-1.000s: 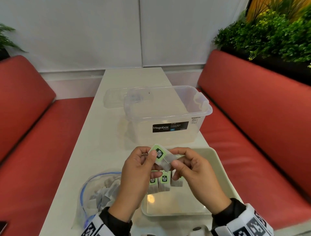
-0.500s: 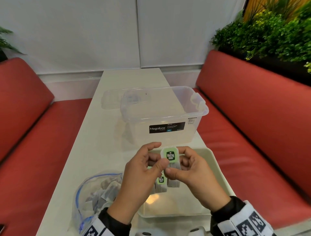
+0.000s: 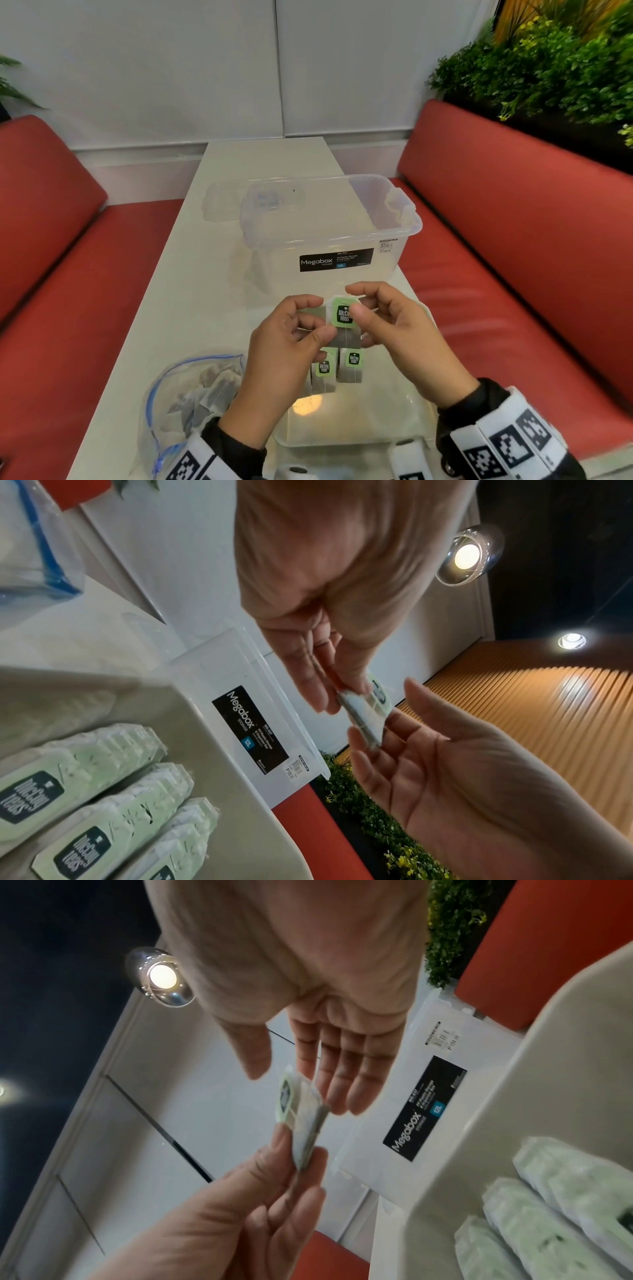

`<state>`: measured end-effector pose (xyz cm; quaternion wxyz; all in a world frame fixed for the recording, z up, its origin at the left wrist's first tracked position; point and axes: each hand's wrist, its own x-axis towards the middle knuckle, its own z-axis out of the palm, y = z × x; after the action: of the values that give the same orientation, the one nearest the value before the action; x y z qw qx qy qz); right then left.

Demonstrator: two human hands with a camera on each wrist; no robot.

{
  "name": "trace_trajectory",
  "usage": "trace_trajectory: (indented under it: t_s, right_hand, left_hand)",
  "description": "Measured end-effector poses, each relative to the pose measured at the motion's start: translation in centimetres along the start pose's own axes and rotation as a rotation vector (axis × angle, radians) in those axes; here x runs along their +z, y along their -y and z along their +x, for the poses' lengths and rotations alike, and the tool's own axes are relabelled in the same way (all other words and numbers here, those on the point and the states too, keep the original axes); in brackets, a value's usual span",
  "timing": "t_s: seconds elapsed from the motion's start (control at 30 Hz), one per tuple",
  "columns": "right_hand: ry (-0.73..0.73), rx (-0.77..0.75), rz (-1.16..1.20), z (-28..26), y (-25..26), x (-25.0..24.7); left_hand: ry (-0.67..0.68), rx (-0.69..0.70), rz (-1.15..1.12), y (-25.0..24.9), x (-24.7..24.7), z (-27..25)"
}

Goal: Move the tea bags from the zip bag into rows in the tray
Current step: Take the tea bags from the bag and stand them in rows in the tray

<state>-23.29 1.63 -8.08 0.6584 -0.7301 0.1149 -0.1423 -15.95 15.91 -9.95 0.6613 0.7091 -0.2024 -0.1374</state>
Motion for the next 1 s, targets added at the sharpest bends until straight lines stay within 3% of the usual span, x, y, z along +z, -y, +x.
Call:
trace_trajectory:
  t_s: [0.2, 0.4, 0.63, 0.87, 1.0]
  right_hand:
    - [0.021, -0.042, -0.257, 1.9, 1.3, -1.0]
    - [0.098, -0.162, -0.538, 2.8, 2.9, -1.5]
    - [0.296, -0.172, -0.864, 3.5, 3.9, -1.7]
    - [0.53, 0.039, -1.198, 6.0, 0.9, -1.7]
    - [0.707, 0.151, -1.338, 6.9, -2.1, -0.8]
  left_hand:
    - [0.098, -0.037, -0.017, -0.1, 0.5, -0.2]
    - [0.091, 0.043, 0.179, 0.3, 0.9, 0.2]
    - [0.129, -0.009, 0.291, 1.3, 1.0, 0.1]
    - [0.052, -0.004, 0.516, 3.5, -1.7, -2.0]
    - [0.152, 0.023, 0.695, 4.2, -2.9, -3.5]
